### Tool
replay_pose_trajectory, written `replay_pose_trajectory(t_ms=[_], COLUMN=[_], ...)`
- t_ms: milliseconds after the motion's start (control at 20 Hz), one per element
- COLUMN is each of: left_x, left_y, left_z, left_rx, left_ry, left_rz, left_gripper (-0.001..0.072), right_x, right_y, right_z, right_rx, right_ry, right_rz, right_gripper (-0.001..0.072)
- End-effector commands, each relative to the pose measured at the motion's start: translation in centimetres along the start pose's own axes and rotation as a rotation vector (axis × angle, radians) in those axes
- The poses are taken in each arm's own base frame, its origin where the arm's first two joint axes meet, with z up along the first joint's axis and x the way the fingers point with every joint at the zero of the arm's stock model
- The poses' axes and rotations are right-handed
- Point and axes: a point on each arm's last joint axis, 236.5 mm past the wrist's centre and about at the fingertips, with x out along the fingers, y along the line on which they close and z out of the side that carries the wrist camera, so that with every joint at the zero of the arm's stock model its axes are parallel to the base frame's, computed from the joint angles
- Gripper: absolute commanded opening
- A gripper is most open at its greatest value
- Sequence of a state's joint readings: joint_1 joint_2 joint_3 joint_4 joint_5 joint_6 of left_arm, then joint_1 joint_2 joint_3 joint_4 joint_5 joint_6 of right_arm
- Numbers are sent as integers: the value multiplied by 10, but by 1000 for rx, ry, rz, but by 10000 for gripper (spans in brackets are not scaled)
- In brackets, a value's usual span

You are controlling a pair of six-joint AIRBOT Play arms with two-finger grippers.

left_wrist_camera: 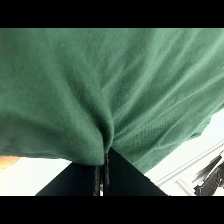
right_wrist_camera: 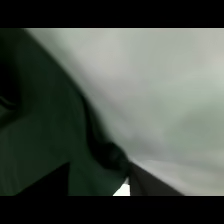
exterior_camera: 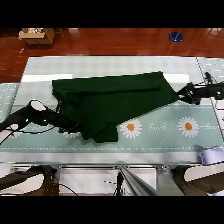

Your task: Fold the shirts.

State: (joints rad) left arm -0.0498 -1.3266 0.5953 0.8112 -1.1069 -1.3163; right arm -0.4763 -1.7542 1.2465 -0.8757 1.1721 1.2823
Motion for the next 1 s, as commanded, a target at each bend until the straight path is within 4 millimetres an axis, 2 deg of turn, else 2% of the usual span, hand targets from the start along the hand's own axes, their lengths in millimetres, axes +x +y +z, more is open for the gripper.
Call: replay_pose_trajectory(t_ms=[0,50,100,200,250,350,450,500,600,700,800,900,950], left_x=[0,0,-1,-11,-24,-66,-135,-182,-280,-387,-469,-513,-523], left_y=[0,-1,-3,-17,-33,-73,-128,-160,-216,-260,-287,-305,-312], left_z=[0,0,0,3,10,30,46,48,35,-1,-48,-94,-113], left_rx=[5,13,26,79,127,248,417,510,668,806,897,960,989], left_ry=[1,1,-1,-27,-70,-204,-408,-538,-800,-1105,-1366,-1518,-1559], left_rz=[-1,-1,-6,-36,-63,-93,-111,-118,-113,-53,46,112,124], left_gripper=[27,27,27,27,26,26,26,26,26,26,26,26,26], right_x=[25,26,23,0,-20,-70,-132,-164,-234,-296,-350,-397,-420], right_y=[16,22,29,53,67,105,158,185,242,290,327,350,358], right_z=[1,3,4,8,11,19,23,23,9,-21,-59,-94,-112], right_rx=[-64,-85,-109,-201,-265,-430,-594,-654,-771,-871,-950,-976,-973], right_ry=[-4,-10,-13,-44,-81,-194,-362,-459,-654,-808,-934,-1054,-1115], right_rz=[-13,-13,-5,27,29,30,51,69,100,135,161,161,161], right_gripper=[256,112,59,31,30,30,30,30,30,30,30,30,30])
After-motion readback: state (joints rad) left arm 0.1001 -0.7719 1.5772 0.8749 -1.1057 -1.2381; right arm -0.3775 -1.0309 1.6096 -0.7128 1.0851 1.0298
